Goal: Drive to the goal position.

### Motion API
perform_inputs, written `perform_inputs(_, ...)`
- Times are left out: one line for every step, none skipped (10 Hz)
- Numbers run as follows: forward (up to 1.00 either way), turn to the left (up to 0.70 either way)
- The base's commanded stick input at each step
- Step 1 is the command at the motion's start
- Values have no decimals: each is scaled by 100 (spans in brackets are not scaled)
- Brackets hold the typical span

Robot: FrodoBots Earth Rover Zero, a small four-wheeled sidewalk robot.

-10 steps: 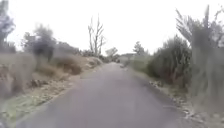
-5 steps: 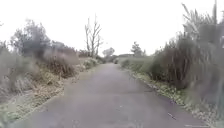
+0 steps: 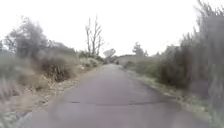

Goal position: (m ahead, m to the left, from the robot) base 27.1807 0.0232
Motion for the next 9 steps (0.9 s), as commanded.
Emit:
perform_inputs(100,0)
perform_inputs(100,0)
perform_inputs(100,0)
perform_inputs(100,0)
perform_inputs(100,0)
perform_inputs(100,0)
perform_inputs(100,0)
perform_inputs(100,0)
perform_inputs(100,0)
